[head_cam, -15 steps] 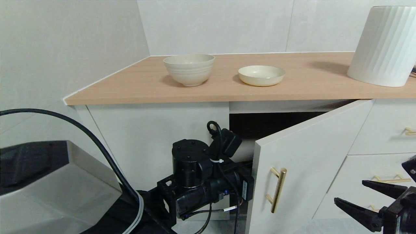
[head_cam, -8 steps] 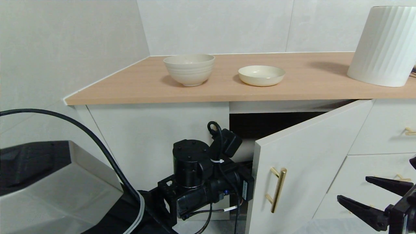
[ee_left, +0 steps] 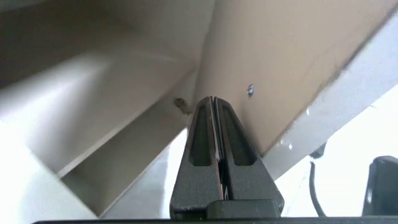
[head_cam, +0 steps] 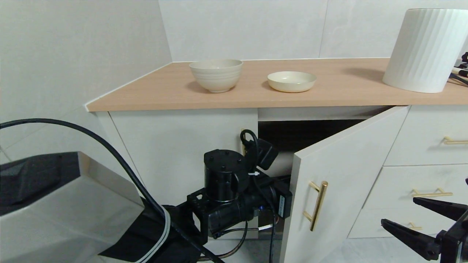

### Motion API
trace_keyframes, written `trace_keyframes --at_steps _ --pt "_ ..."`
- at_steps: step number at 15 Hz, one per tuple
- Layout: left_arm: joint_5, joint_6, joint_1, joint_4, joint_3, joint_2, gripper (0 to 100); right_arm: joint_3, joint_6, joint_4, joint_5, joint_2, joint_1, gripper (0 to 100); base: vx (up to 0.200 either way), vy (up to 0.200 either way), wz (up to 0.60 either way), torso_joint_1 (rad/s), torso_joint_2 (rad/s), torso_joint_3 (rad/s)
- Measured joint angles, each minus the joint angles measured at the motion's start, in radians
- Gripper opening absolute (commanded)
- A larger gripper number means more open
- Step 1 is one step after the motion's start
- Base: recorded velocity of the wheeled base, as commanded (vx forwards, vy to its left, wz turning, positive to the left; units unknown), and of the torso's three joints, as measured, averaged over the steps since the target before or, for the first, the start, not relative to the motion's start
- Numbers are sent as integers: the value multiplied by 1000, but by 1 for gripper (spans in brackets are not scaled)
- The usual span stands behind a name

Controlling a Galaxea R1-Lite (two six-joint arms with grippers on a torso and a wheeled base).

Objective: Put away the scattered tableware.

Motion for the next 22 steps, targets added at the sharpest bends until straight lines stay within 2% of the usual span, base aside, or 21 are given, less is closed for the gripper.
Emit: trace_keyframes --at_steps 2,5,10,12,15,17,22 --pt "2 0 -11 3 4 -1 0 0 0 1 0 -5 0 100 0 0 0 0 0 0" --pt "27 0 -23 5 1 -2 0 0 0 1 0 -16 0 100 -200 0 0 4 4 2" --pt "24 0 -47 46 -24 10 0 -1 0 9 3 -43 6 100 0 0 0 0 0 0" --pt "28 0 -53 74 -45 16 0 -8 0 51 3 -61 13 100 0 0 0 0 0 0" --pt "30 0 -67 90 -67 27 0 -48 4 186 4 -112 39 100 -67 0 0 1 1 -1" --pt "34 0 -67 98 -86 37 0 -68 4 210 5 -139 47 100 -200 0 0 7 2 9" --pt "41 -3 -79 204 -177 65 0 -79 4 218 5 -178 60 100 0 0 0 0 0 0"
